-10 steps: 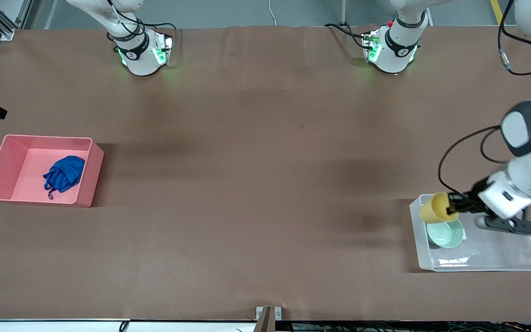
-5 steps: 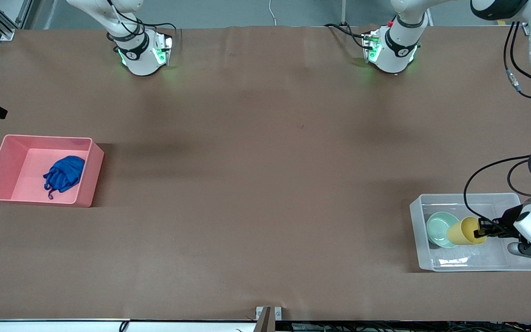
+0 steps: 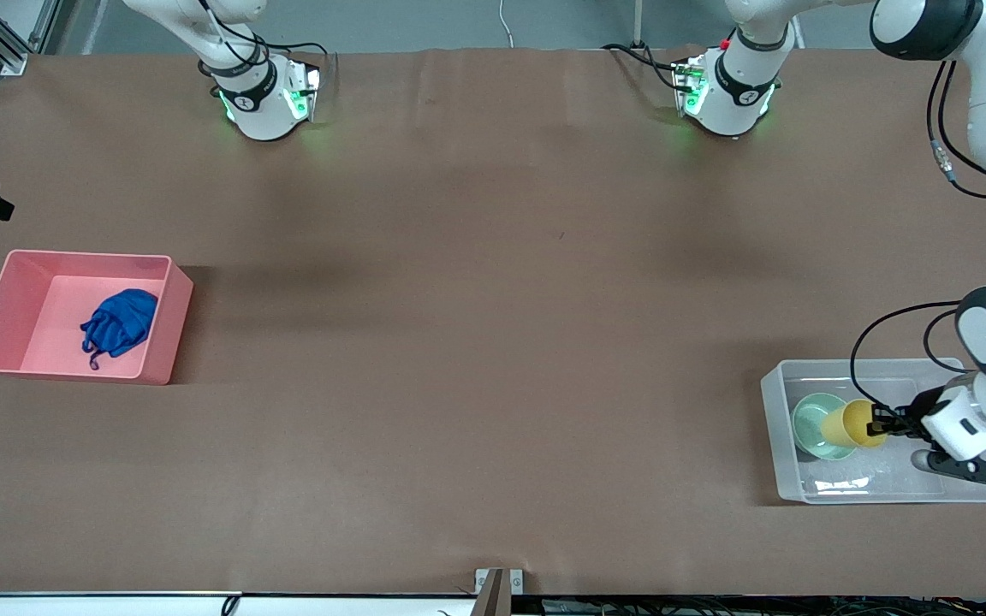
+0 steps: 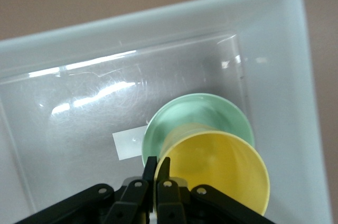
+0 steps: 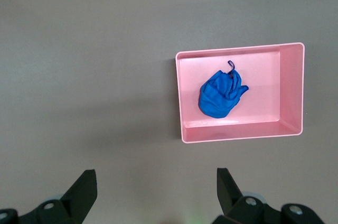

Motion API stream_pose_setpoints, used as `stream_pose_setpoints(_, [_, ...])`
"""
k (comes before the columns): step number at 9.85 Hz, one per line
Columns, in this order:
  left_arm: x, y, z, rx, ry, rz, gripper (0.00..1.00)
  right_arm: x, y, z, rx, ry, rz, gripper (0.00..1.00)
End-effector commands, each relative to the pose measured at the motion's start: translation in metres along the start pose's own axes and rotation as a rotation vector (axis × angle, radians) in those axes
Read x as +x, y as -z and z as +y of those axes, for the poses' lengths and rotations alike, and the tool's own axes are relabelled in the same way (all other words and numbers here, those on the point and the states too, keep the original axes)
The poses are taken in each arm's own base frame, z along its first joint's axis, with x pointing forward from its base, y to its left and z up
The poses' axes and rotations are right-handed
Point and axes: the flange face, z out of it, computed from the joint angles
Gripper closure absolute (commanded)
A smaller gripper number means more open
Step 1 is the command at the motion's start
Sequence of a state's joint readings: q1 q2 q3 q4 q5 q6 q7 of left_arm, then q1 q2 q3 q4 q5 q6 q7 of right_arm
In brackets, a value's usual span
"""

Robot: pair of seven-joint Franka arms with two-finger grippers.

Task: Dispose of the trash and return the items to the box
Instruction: 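Open the left gripper to release the cup in the bowl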

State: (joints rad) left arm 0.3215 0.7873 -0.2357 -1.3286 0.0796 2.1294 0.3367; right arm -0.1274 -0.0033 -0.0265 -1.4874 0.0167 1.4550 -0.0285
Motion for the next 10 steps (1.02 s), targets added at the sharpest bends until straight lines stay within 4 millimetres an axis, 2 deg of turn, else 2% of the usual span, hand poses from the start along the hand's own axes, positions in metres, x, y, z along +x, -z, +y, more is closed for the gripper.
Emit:
stream_pose_setpoints(1, [-0.007,-0.033,0.003,0.007,-0.001,-0.018,0.99,-0.004,0.003,0.0,-0.006,0.005,0.0,0.0])
stream_pose_setpoints(3, [-0.007,-0.038,0.009,0.004,0.032,-0.026,0.94,-0.004,0.002,0.001,-0.007,0.006,-0.002,0.0])
stream_pose_setpoints(4, [-0.008,-0.036,0.009,0.004,0.034,-0.026,0.7,-0.004,0.002,0.001,-0.007,0.006,-0.003,0.0])
stream_pose_setpoints(5, [-0.007,-0.028,0.009,0.011,0.028,-0.02,0.12,-0.004,0.002,0.001,-0.007,0.006,-0.003,0.0])
stream_pose_setpoints(6, [-0.001,-0.001,0.015,0.025,0.012,0.009,0.0,-0.004,0.002,0.001,-0.007,0.005,-0.003,0.0])
stream_pose_setpoints(8, [0.005,0.068,0.033,0.055,-0.014,0.047,0.0,-0.004,0.002,0.001,-0.007,0.005,-0.005,0.0])
stream_pose_setpoints(10, [0.002,0.127,0.076,0.039,0.011,0.025,0.0,-0.004,0.002,0.001,-0.007,0.005,-0.005,0.0])
